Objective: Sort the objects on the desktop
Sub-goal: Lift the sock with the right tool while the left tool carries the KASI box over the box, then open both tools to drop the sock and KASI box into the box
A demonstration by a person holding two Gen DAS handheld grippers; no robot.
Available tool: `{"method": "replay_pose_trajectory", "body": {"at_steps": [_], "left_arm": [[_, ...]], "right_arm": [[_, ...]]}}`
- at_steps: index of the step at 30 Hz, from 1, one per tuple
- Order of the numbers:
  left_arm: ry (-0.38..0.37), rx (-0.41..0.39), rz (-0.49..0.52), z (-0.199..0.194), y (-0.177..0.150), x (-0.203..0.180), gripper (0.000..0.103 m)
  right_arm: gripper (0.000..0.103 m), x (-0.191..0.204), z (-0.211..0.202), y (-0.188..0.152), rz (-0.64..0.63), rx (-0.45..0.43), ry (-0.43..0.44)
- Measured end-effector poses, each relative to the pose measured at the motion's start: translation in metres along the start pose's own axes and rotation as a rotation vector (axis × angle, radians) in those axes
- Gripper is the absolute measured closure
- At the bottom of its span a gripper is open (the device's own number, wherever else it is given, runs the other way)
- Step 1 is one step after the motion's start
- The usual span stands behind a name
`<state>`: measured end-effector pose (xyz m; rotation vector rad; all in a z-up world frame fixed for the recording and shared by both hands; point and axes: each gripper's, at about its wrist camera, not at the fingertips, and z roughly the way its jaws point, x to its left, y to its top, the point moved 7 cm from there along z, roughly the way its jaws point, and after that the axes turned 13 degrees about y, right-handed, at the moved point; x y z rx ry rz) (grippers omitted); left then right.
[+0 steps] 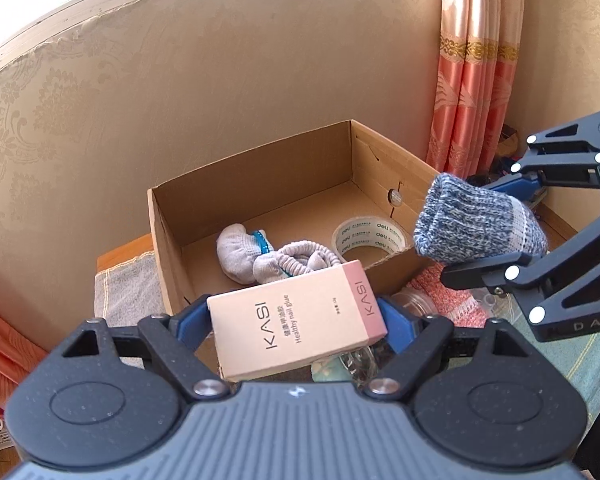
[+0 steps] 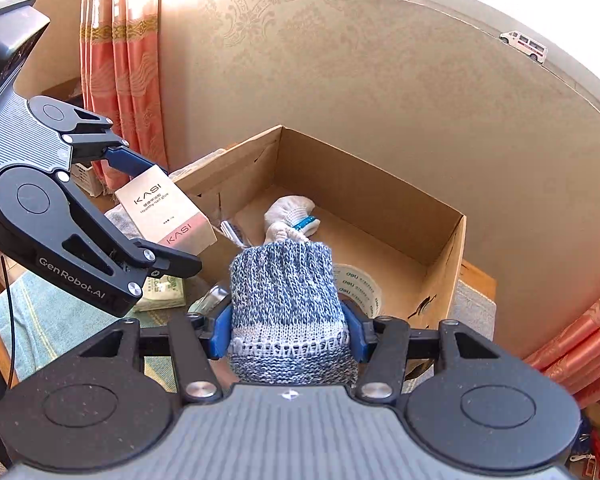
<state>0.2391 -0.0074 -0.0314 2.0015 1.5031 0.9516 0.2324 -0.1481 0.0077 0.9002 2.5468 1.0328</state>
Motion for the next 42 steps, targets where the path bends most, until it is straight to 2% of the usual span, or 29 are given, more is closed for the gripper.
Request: {"method": "replay_pose_trajectory", "body": {"at_steps": [5, 11, 26, 29, 31, 35, 38, 40, 42], "left_arm": [[-0.01, -0.008, -0.019, 0.015, 0.022, 0.005, 0.017], [-0.034, 0.018, -0.056, 0.044, 0.043, 0.016, 0.017], [-0.041, 0.055, -0.079, 0.109, 0.078, 0.024, 0.016], [-0.03, 0.076, -0.091, 0.117, 0.078, 0.024, 0.016], [-0.03, 0.089, -0.099, 0.12, 0.075, 0.025, 0.016], [-0.03, 0.098, -0.087, 0.117, 0.071, 0.025, 0.016], [-0.035, 0.095, -0.076, 0.11, 0.071, 0.023, 0.015], [-0.031, 0.09, -0.068, 0.104, 0.072, 0.023, 0.008], [-0.02, 0.082, -0.06, 0.098, 0.072, 0.023, 0.007]], "right_arm": [[0.043, -0.024, 0.002, 0.016, 0.02, -0.023, -0.024], [0.043, -0.058, 0.012, 0.034, 0.069, -0.048, -0.04], [0.043, -0.113, 0.071, 0.059, 0.095, 0.0, -0.058], [0.037, -0.123, 0.081, 0.061, 0.113, 0.01, -0.065], [0.021, -0.126, 0.084, 0.06, 0.12, 0.009, -0.079], [0.019, -0.125, 0.082, 0.055, 0.132, 0.0, -0.067], [0.012, -0.123, 0.078, 0.052, 0.131, 0.002, -0.068], [0.008, -0.119, 0.072, 0.048, 0.13, 0.002, -0.064], [0.002, -0.115, 0.065, 0.046, 0.127, -0.007, -0.065]]}}
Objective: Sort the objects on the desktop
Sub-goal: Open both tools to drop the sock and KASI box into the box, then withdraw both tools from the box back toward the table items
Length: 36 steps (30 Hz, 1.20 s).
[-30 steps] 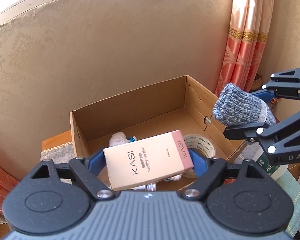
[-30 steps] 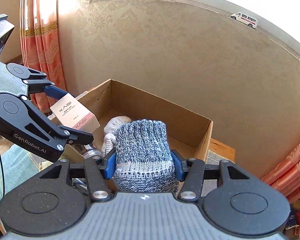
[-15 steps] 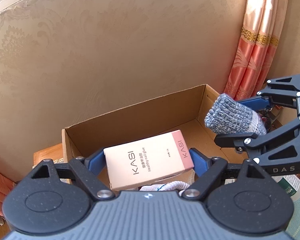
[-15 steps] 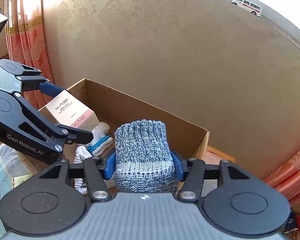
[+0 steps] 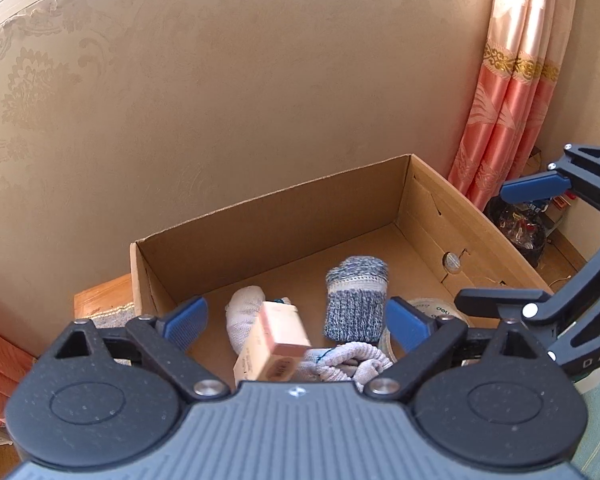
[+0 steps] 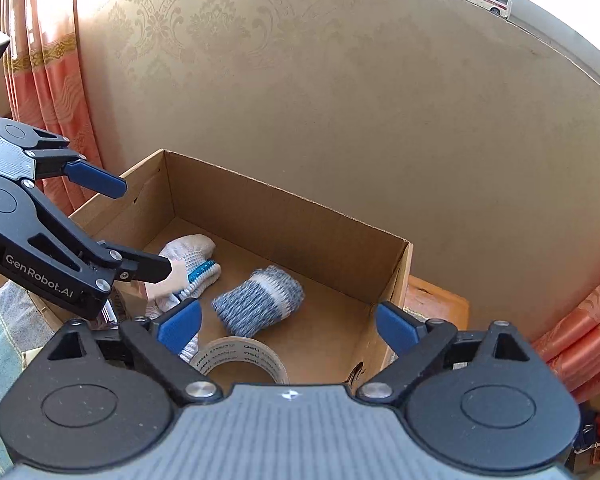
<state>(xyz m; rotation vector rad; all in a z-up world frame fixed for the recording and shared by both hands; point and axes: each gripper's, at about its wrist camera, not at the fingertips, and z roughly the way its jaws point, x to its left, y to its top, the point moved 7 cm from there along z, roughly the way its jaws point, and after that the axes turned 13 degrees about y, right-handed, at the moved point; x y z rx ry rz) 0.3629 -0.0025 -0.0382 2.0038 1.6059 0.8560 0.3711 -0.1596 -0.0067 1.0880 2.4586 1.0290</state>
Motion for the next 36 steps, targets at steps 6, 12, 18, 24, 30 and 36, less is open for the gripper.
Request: {"method": "replay_pose_trajectory", "body": {"at_steps": [6, 12, 18, 24, 30, 36], "left_arm": [[0.008, -0.012, -0.005, -0.024, -0.006, 0.003, 0.007], [0.011, -0.011, -0.014, -0.05, -0.023, 0.005, 0.007], [0.024, 0.004, 0.0, -0.072, -0.048, 0.005, 0.007], [0.051, 0.022, 0.014, -0.084, -0.075, 0.006, 0.007], [0.068, 0.052, 0.001, -0.088, -0.101, 0.008, 0.007], [0.108, 0.093, -0.022, -0.077, -0.128, 0.013, 0.007]], "right_arm": [[0.0, 0.016, -0.025, -0.002, -0.02, -0.035, 0.002], [0.0, 0.037, -0.054, -0.01, -0.046, -0.05, -0.005], [0.0, 0.058, -0.071, -0.026, -0.055, -0.057, 0.009], [0.0, 0.074, -0.084, -0.043, -0.061, -0.071, 0.021], [0.0, 0.081, -0.089, -0.063, -0.04, -0.075, 0.029], [0.0, 0.087, -0.089, -0.09, -0.013, -0.054, 0.031]]}}
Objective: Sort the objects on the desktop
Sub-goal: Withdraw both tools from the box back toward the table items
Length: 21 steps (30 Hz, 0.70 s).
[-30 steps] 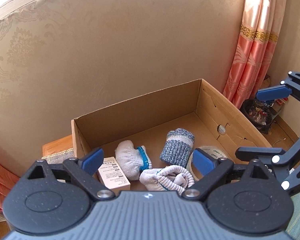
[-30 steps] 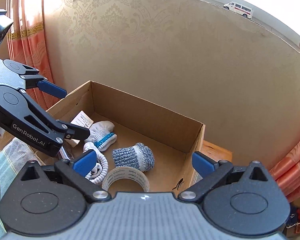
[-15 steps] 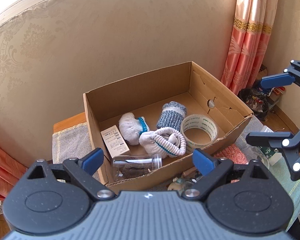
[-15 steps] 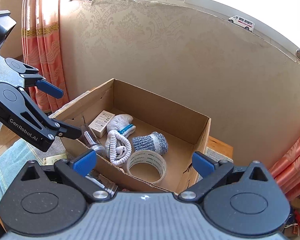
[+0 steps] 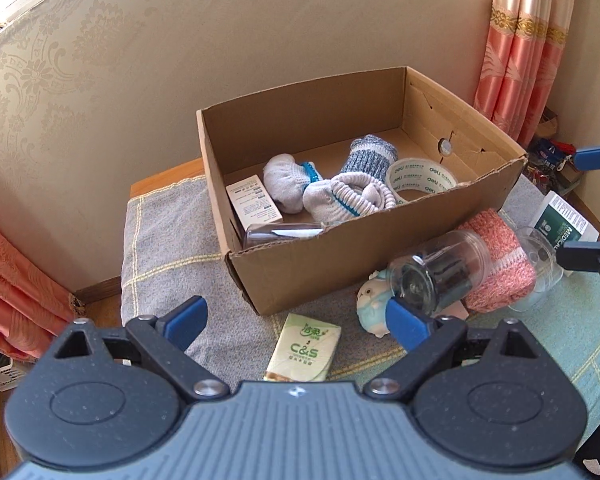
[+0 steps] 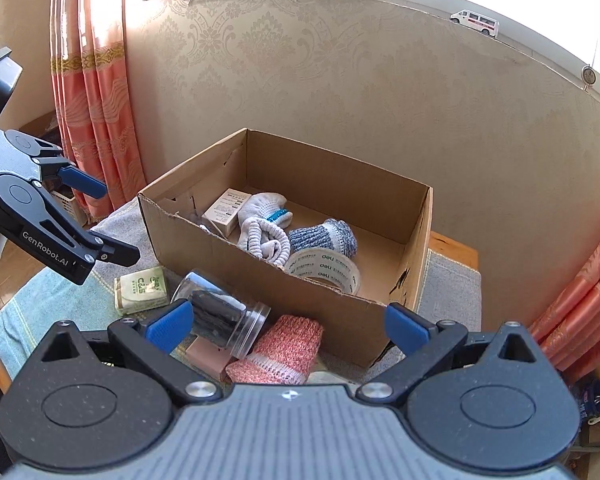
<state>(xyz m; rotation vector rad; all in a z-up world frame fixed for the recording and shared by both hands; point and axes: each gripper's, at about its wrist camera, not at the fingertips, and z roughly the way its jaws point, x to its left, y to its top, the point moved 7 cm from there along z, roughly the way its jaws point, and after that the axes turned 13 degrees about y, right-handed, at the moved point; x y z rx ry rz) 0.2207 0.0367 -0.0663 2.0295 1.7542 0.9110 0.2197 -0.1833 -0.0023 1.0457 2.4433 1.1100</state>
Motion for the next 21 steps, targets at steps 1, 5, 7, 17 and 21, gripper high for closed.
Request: {"method": "replay_pose_trajectory", "body": {"at_steps": [1, 5, 7, 17, 21], "left_arm": [[-0.004, 0.01, -0.003, 0.003, -0.003, 0.0, 0.007], [-0.014, 0.055, -0.017, 0.019, -0.018, -0.003, 0.007], [-0.019, 0.083, -0.025, 0.028, -0.026, -0.006, 0.007], [-0.003, 0.166, -0.018, 0.062, -0.05, -0.01, 0.007], [0.01, 0.187, -0.004, 0.071, -0.058, -0.011, 0.007]], "right_arm": [[0.0, 0.001, 0.001, -0.004, 0.006, 0.007, -0.006], [0.0, 0.005, 0.004, -0.02, 0.023, 0.013, 0.0], [0.0, 0.006, 0.008, -0.028, 0.041, 0.023, 0.0], [0.0, 0.008, 0.03, -0.051, 0.081, 0.095, 0.03], [0.0, 0.007, 0.037, -0.06, 0.092, 0.117, 0.032]]}}
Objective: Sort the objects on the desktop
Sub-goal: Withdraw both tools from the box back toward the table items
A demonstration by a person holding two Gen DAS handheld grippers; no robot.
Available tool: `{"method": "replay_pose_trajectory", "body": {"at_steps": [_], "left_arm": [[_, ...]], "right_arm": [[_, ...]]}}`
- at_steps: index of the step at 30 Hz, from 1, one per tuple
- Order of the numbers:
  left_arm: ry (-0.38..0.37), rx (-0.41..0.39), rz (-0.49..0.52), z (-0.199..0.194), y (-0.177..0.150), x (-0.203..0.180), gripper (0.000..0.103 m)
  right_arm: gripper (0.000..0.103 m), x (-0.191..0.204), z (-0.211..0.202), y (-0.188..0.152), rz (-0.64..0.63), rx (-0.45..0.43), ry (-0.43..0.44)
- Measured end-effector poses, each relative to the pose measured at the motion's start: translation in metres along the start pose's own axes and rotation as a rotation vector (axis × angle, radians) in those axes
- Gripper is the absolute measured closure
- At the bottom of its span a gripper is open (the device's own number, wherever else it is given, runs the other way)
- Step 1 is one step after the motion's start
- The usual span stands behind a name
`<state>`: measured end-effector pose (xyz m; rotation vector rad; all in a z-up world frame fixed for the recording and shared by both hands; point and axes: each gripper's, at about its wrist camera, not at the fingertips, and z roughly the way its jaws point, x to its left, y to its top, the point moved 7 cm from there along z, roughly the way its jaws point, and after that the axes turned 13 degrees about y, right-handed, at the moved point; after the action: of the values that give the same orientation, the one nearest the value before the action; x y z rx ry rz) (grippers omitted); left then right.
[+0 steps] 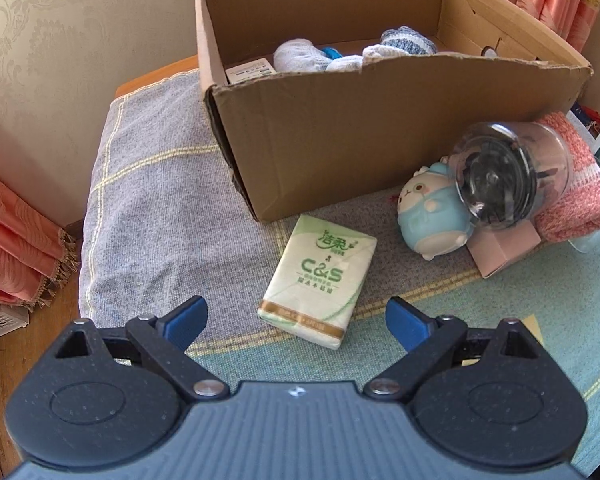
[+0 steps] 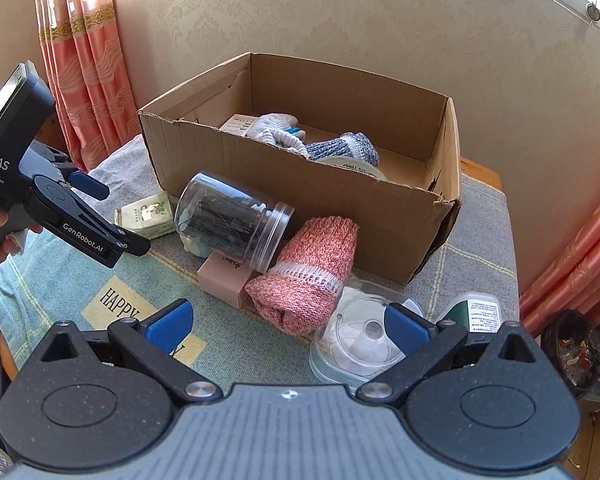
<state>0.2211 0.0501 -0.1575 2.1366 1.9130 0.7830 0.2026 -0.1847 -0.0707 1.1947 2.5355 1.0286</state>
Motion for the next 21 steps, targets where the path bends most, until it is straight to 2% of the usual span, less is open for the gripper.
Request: {"method": "replay_pose_trajectory", "body": {"at_steps": [8, 17, 21], "left_arm": [[-0.037, 0.035, -0.061, 0.011, -0.007, 0.012, 0.007], [-0.01, 0.047, -0.079, 0.015, -0.009, 0.03, 0.007], [0.011, 0.06, -0.105, 0.018, -0.008, 0.04, 0.007]], "right_arm": [[0.0, -0.006, 0.008, -0.011, 0.028, 0.035, 0.001], [0.0, -0.022, 0.006, -0.016, 0.015, 0.049, -0.056], [0.0, -0.027, 0.012, -0.013, -0.03, 0.052, -0.06]]}}
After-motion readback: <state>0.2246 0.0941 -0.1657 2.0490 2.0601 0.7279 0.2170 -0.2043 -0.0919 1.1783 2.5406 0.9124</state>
